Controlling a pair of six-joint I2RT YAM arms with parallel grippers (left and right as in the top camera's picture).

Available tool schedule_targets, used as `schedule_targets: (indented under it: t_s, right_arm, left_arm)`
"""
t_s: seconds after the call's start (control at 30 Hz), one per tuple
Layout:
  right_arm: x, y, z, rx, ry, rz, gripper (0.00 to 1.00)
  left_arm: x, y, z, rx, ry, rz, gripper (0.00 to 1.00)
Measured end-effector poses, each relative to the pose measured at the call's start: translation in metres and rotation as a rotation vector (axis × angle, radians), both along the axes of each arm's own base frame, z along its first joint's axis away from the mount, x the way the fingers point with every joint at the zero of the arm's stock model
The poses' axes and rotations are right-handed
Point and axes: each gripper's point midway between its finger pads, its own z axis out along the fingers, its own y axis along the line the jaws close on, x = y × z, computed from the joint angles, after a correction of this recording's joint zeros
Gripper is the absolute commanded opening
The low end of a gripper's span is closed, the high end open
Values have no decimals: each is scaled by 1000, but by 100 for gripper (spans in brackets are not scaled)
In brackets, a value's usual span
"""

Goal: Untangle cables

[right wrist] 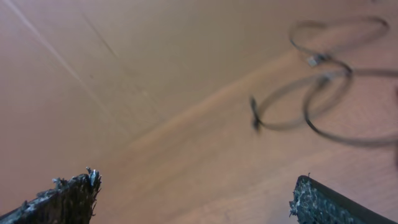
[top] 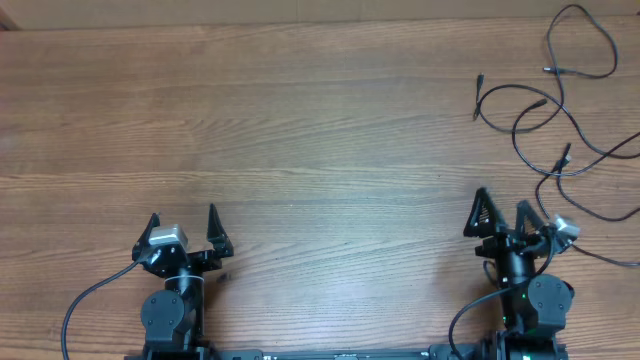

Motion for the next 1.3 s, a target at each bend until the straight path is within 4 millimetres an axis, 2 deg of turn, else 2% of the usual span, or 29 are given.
schedule_targets:
  t_s: [0.03, 0.13, 0.4, 0.63, 0.93, 1.3]
  right_arm:
    - [-2, 0, -5, 1, 15, -3, 100]
    - [-5, -2, 7, -23, -37, -15, 100]
    - [-6, -2, 8, -84, -39, -11, 100]
    - [-6, 14, 11, -284, -57, 91, 100]
    - [-6, 20, 11, -407, -66, 132, 100]
    - [-6, 22, 12, -450, -70, 141, 100]
  left_arm:
    - [0, 0, 0, 0, 2, 0, 100]
    - [0, 0, 0, 0, 1, 0, 99]
    - [0, 0, 0, 0, 1, 0, 99]
    - [0, 0, 0, 0, 1, 0, 100]
    - [0, 0, 0, 0, 1, 0, 100]
    - [0, 0, 0, 0, 1, 0, 100]
